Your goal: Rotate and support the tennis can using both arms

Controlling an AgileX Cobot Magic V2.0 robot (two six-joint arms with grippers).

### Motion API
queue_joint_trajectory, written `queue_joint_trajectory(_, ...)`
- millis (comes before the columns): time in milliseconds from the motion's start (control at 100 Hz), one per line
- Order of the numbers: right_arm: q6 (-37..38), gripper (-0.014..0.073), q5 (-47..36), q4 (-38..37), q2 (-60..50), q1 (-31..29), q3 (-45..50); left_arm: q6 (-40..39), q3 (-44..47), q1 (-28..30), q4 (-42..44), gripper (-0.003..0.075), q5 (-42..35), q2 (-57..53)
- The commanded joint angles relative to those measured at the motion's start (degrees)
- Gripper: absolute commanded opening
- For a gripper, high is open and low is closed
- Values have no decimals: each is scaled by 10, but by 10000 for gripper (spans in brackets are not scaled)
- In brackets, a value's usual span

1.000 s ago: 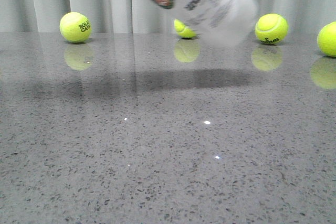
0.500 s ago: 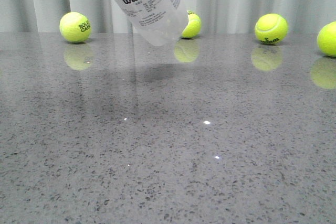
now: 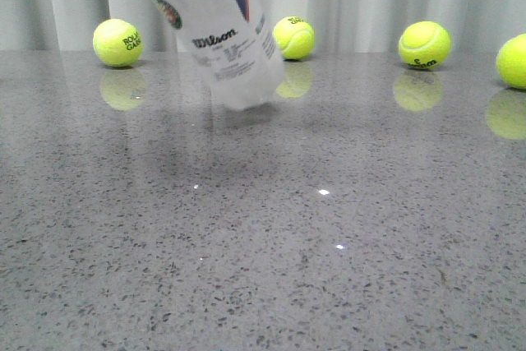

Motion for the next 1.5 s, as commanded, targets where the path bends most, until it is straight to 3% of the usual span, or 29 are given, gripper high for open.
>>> queue_joint_trajectory(0, -2, -62, -41, -3, 6, -3, -13, -6, -21, -2, -4, 198, 8, -15)
queue_joint_trajectory(100, -2, -62, -41, -3, 6, -3, -13, -6, -21, -2, -4, 358, 8, -13)
queue_joint_trajectory(190, -2, -62, -42, -3, 6, -3, -13, -6, -27, -1, -4, 431, 7, -8)
queue_joint_trajectory(650, -2, -62, -41, -3, 6, -3, -13, -6, -180, 67, -47, 432, 8, 86)
queue_joint_trajectory(1090, -2, -62, -42, -3, 6, -3, -13, -4, -192, 72, -79, 428, -19, 82)
queue_joint_trajectory(1230, -2, -62, -42, -3, 6, -3, -13, -4, -190, 68, -87, 338, -96, 47)
queue_joint_trajectory(1410, -2, -62, -41, -3, 6, -3, -13, -4, -104, 48, -87, -15, -213, -30)
queue_joint_trajectory(1490, -2, -62, -41, -3, 6, -3, -13, -4, -32, 43, -87, -19, -275, -67)
